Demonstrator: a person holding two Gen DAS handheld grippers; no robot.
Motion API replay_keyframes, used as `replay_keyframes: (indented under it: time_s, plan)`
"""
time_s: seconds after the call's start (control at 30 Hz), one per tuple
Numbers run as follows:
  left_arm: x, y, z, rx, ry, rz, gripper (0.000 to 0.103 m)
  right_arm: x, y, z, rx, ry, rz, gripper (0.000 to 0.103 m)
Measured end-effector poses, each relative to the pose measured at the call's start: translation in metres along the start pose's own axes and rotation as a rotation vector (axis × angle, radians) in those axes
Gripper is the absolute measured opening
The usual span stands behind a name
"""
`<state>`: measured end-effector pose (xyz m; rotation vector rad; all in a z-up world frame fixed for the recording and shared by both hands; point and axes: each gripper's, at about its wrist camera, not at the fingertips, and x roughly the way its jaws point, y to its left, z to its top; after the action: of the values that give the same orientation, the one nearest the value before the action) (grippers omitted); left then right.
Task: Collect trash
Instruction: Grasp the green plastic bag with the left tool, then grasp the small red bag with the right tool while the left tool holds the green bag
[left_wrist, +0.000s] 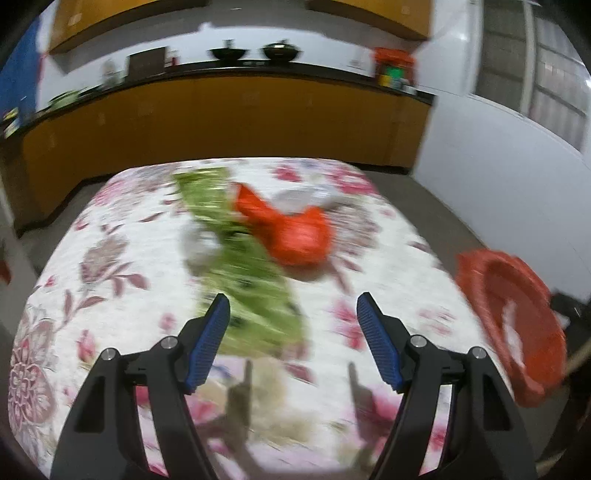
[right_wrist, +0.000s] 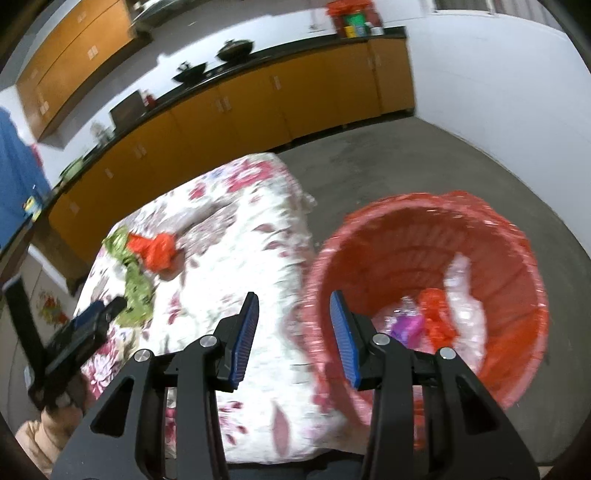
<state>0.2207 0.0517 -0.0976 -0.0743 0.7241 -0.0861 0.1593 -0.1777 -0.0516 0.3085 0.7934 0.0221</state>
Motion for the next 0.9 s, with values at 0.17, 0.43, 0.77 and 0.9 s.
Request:
replay_keyframes:
  time_s: [0.17, 0.43, 0.77, 0.9]
  plan:
    - [0.036, 0.025, 0.009, -0.062, 0.098, 0.071, 0.067, 0.016, 0.028, -0.001, -0.060, 0.035, 0.018, 0.042]
    - [0.057, 0.034, -0.001, -0.037, 0.170, 0.032, 0.003, 0.034, 0.060, 0.006, -0.120, 0.060, 0.043, 0.042]
    - [-0.029, 0.068, 0.002, -0.022, -0.063, 0.054, 0.003, 0.075, 0.129, 0.024, -0.214, 0.069, 0.153, 0.042]
    - [-0.052, 0.087, 0.010, -0.038, -0.132, 0.107, 0.003, 0.100, 0.153, 0.026, -0.225, 0.096, 0.187, 0.042]
